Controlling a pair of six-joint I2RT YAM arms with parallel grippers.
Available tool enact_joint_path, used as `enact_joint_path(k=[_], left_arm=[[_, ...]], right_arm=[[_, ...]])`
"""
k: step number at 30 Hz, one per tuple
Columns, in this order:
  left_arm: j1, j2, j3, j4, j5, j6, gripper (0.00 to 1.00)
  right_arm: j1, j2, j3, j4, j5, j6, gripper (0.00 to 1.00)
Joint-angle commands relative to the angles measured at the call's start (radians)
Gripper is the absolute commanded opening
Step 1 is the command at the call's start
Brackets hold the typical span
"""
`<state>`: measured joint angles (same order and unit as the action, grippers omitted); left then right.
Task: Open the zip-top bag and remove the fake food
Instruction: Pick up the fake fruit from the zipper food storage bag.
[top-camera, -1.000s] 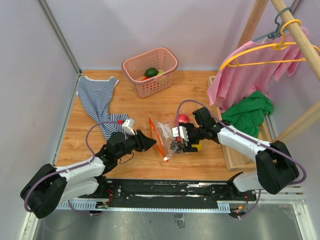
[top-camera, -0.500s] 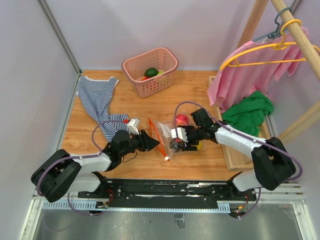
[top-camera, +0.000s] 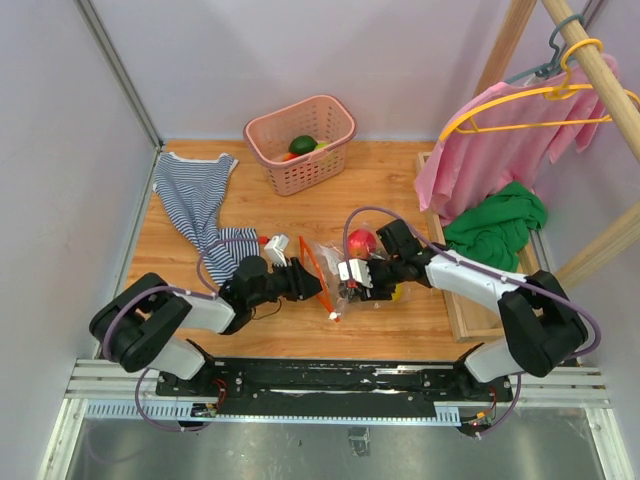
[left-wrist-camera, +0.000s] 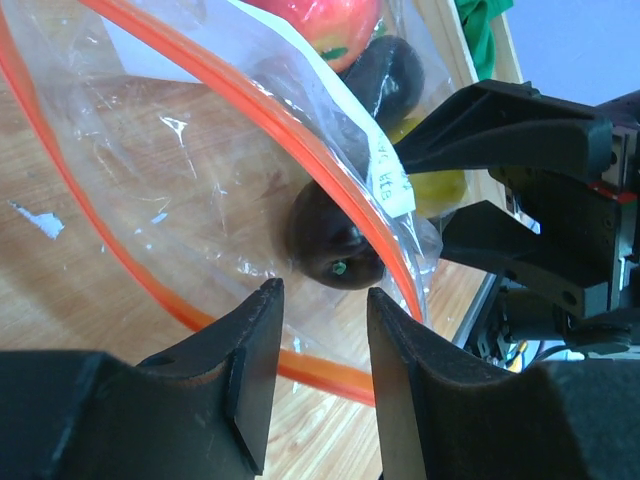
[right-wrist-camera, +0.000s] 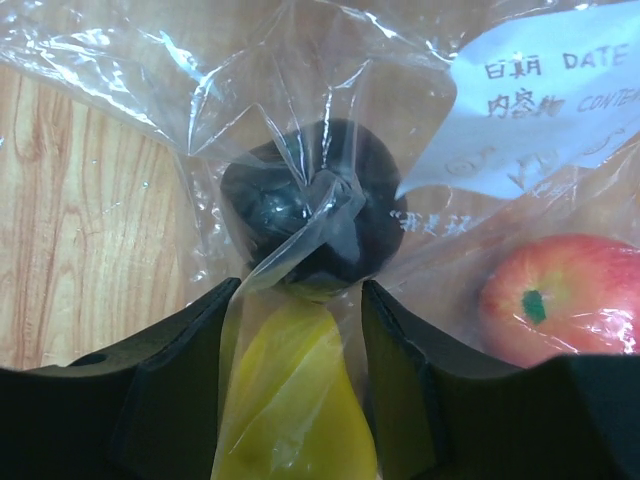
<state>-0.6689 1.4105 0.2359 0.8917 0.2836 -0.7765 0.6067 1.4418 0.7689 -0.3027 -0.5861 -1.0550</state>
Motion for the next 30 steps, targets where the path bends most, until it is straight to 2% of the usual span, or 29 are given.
enact_joint_path(k=[1,7,15,30], left_arm=[[0.002,0.082,0.044,0.117,0.049,-0.026,0.44],[0.001,0.196,0.081,0.171,0.100,-0.065,0.49],[-0.002,0.274,0.092,0.191,0.112,-0.092,0.74],[-0.030,0.331,0.131,0.208,0.113,-0.106,0.84]], right_arm=[[0.022,0.021,0.009,-0.006,0.017,-0.012,0.50],[0.034,0.031,0.015,-0.007,0.028,-0.006,0.43],[0.042,0.040,0.033,-0.011,0.029,0.030,0.30],[0.071,0.066,0.081,-0.017,0.012,0.118,0.15]])
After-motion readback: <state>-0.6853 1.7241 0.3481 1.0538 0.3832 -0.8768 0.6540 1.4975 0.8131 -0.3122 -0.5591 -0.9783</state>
